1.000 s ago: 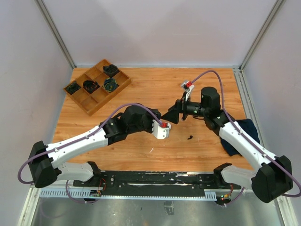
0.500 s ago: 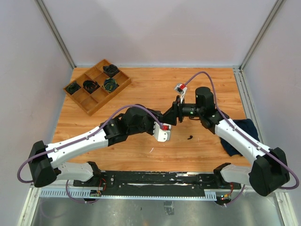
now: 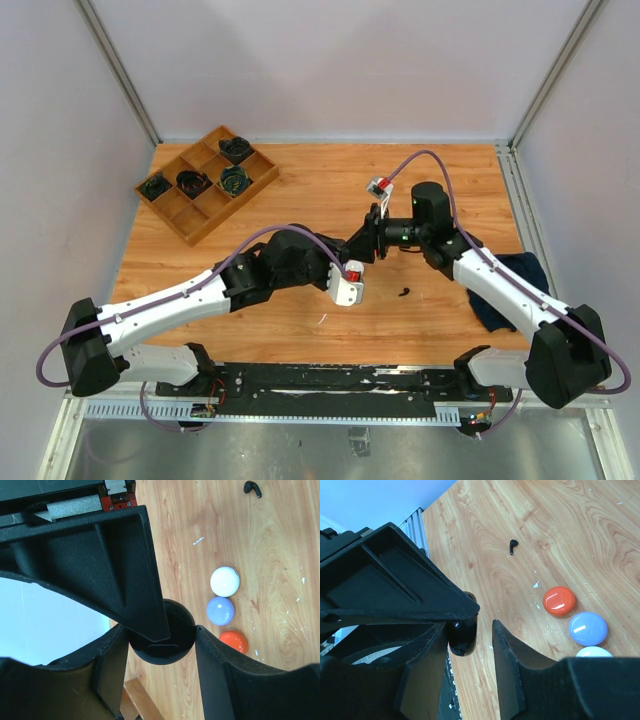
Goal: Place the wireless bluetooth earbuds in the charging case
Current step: Pick up the charging case at the center of the board.
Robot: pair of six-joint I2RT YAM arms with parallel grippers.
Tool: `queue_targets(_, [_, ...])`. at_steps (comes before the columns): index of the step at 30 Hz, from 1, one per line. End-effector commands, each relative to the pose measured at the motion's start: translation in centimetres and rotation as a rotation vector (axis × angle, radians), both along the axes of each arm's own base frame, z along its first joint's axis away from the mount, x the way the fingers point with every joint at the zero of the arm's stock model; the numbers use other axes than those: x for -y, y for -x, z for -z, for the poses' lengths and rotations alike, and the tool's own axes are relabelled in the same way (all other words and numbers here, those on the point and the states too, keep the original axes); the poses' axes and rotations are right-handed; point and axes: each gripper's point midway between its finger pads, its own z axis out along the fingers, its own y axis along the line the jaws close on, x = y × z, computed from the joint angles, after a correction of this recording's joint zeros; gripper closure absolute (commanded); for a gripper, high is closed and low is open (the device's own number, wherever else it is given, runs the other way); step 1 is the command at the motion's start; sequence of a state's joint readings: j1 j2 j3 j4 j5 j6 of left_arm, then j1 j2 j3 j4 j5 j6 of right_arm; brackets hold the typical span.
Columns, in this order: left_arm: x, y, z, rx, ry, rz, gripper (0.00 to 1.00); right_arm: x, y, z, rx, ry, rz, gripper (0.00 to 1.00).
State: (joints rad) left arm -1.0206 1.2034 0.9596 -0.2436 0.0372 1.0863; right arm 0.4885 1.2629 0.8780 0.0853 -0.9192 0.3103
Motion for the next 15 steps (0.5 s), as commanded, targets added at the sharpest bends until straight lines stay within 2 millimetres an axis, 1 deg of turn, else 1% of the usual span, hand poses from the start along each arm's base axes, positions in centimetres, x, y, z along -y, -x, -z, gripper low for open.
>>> queue_targets(1, [0.87,0.51,-1.61,0.017,0.024,0.035,0.55,-1.32,1.11,-1.36,0.053,-0.02,-0.08,0.6])
queue_targets(7, [0.92,0.6,-1.7,0.015,0.029,0.037,0.55,-1.38,1.57,-0.91,0.044,-0.005,-0.109,0.67])
queue_targets(8, [0.91,0.66,-1.65,0.015,0.029,0.038,0.54,-1.33,1.57,-0.86,0.046,-0.002,-0.11,0.69])
queue_targets(11, [0.75,0.64,-1.55,0.011,0.029,0.028,0.52,-1.11,1.64,-0.63,0.052,0.015,-0.107,0.83])
queue_targets(13, [0.55,0.64,-1.37,0.007,0.03,0.019,0.5,-1.01,1.65,-0.73,0.058,0.015,-0.103,0.88])
queue_targets(15, [0.39,0.68,-1.14,-0.001,0.034,0.01,0.48,-0.91,1.63,-1.0,0.068,0.011,-0.098,0.9])
